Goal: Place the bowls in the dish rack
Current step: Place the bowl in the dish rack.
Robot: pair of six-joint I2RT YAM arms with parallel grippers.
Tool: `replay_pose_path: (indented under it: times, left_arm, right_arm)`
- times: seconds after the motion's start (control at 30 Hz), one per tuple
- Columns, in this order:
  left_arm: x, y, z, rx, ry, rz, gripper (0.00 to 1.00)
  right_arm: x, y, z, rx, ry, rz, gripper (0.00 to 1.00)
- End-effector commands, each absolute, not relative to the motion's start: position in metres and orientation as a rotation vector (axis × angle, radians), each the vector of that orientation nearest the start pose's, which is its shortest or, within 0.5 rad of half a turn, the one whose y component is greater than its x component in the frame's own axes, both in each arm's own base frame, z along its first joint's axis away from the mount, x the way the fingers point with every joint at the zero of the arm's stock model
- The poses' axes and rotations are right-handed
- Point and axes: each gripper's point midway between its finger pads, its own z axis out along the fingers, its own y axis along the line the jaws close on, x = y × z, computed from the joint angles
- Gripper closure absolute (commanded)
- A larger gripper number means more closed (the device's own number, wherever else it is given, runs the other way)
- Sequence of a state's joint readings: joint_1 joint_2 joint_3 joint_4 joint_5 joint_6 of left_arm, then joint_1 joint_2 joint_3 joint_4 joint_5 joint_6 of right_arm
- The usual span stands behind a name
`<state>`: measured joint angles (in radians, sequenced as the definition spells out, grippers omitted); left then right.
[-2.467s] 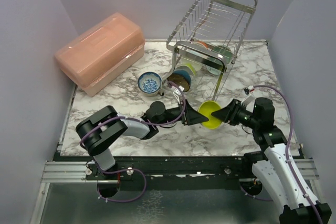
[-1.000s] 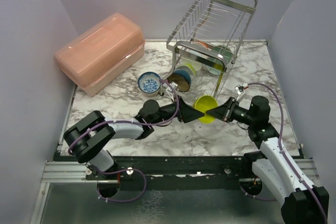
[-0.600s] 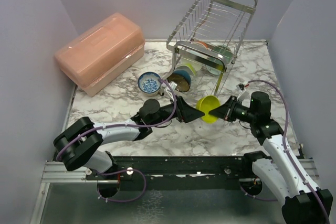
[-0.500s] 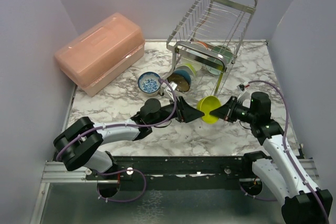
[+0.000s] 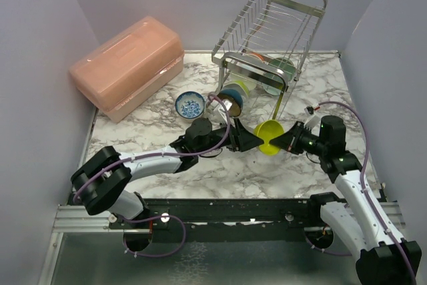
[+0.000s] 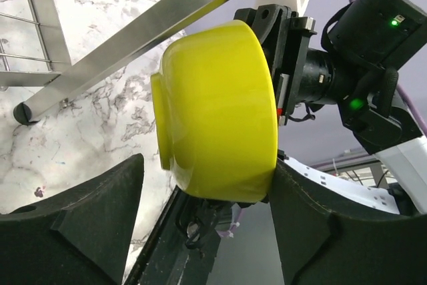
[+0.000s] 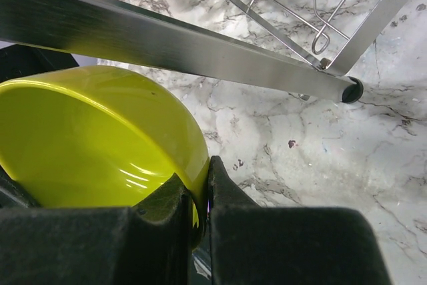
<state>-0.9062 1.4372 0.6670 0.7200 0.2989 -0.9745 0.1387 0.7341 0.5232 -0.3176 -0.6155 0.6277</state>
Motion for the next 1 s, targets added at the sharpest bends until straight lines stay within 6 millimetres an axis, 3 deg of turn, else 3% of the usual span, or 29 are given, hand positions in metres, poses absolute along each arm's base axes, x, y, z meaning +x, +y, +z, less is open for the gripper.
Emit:
replay_pose_path:
  times: [0.0,0.13,0.27,0.4,0.5,0.6,0.8,0.97]
  left_arm:
    - [0.208,-0.397,0.171,0.223,2.053,-1.461,0.25]
    - [0.206,-0.403,0.168,0.278,2.084,-1.419,0.25]
    - [0.205,-0.405,0.163,0.309,2.12,-1.38,0.34]
    - [0.206,-0.403,0.164,0.315,2.119,-1.362,0.59]
    - [0.208,-0.399,0.166,0.317,2.101,-1.335,0.97]
    - [0.213,-0.389,0.168,0.294,2.079,-1.284,1.0]
    - [0.218,-0.371,0.164,0.271,2.054,-1.206,1.0]
    - [0.216,-0.362,0.169,0.28,2.021,-1.205,1.0]
  right_arm:
    - [0.211,0.164,0.195,0.014,2.131,1.174,0.99]
    - [0.212,0.162,0.191,0.018,2.149,1.142,1.0]
    - [0.213,0.16,0.191,0.017,2.152,1.119,0.99]
    - [0.213,0.158,0.191,0.014,2.148,1.108,0.99]
    - [0.216,0.153,0.191,0.043,2.152,1.062,0.95]
    - [0.215,0.153,0.195,0.041,2.136,1.063,0.89]
    - [0.211,0.157,0.204,0.039,2.082,1.117,0.53]
    - [0.203,0.16,0.197,0.066,2.084,1.16,0.25]
